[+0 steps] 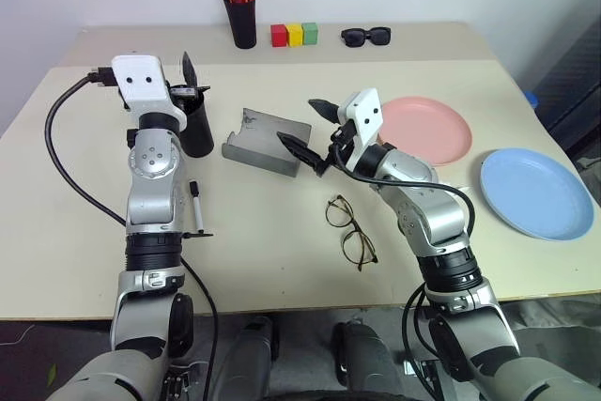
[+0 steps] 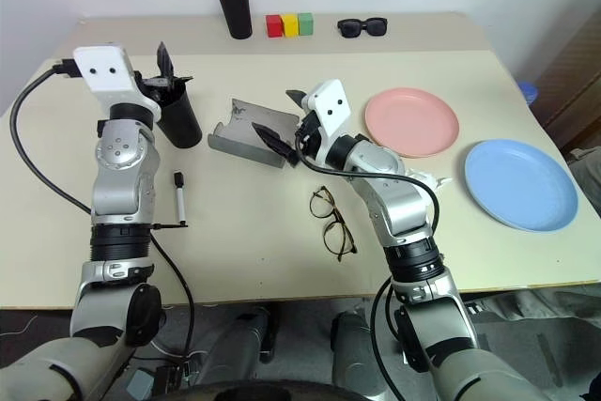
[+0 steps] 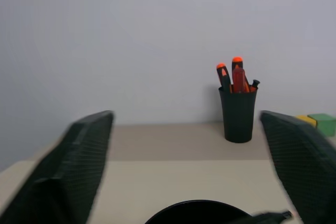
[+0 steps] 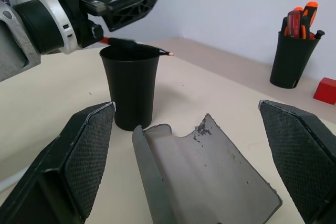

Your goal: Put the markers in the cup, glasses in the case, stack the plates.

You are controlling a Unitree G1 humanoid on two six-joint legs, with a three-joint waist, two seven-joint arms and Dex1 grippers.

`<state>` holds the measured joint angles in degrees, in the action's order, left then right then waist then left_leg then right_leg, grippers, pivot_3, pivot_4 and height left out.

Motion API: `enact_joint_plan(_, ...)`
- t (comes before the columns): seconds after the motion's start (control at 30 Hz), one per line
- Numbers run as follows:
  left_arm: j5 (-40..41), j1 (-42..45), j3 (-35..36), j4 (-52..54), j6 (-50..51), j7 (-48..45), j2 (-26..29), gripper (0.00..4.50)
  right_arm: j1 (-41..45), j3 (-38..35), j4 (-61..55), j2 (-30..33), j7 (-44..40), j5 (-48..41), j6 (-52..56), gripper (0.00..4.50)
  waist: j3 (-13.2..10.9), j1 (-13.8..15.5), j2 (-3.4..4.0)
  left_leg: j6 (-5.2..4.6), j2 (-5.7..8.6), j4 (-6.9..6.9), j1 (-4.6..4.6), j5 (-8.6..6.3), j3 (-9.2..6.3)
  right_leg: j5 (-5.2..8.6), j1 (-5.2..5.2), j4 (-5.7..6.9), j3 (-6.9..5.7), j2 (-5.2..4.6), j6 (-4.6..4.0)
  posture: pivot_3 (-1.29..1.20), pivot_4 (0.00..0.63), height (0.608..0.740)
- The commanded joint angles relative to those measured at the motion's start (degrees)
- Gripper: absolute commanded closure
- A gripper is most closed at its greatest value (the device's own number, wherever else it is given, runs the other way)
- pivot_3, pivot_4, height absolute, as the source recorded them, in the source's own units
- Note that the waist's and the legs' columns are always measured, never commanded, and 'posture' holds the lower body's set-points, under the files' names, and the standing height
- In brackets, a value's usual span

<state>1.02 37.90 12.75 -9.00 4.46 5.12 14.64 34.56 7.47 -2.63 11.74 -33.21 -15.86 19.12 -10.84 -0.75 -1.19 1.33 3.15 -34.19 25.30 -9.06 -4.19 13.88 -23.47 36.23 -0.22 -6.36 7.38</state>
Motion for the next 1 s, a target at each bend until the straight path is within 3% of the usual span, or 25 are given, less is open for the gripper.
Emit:
enact_joint_plan(0.03, 0.12, -0.34, 0.85, 1.90, -0.93, 0.82, 0.22, 0.05, 1.23, -0.27, -2.37, -0.14, -0.42, -0.18, -0.97, 0.00, 0.00, 0.01, 0.00, 0.00, 0.00, 0.00, 0.00, 0.00, 0.00, 0.00, 0.00, 0.00, 0.00, 0.00, 0.00, 0.00, 0.150, 0.740)
enact_joint_plan(0.37, 2.27, 0.44, 0.75, 3.87, 3.22, -3.02, 3.42, 0.05, 1.31, 0.07, -2.35, -0.37, -0.59, -0.06, -0.67, 0.00, 0.00, -0.04, 0.00, 0.00, 0.00, 0.00, 0.00, 0.00, 0.00, 0.00, 0.00, 0.00, 0.00, 0.00, 0.00, 0.00, 0.150, 0.740)
enact_joint_plan(0.73, 7.13, 2.94, -1.37, 8.62, 22.50, -22.34, 18.72, 0.05, 2.15, 0.14, -1.37, -0.59, -0.59, 0.14, -0.61, 0.00, -0.02, -0.27, 0.03, 0.00, -0.03, 0.01, 0.00, 0.00, -0.03, 0.00, -0.01, 0.00, 0.00, 0.05, 0.00, 0.00, 0.150, 0.740)
enact_joint_plan(1.0, 7.10, 10.52, -9.99, 3.69, 37.15, -37.93, 31.26, 0.05, 2.73, 0.34, 0.01, -1.26, -0.44, 0.61, -1.26, 0.00, -0.04, -0.23, 0.06, 0.00, -0.05, 0.03, 0.01, 0.00, -0.04, 0.01, -0.01, -0.02, -0.01, 0.09, -0.01, 0.00, 0.150, 0.740)
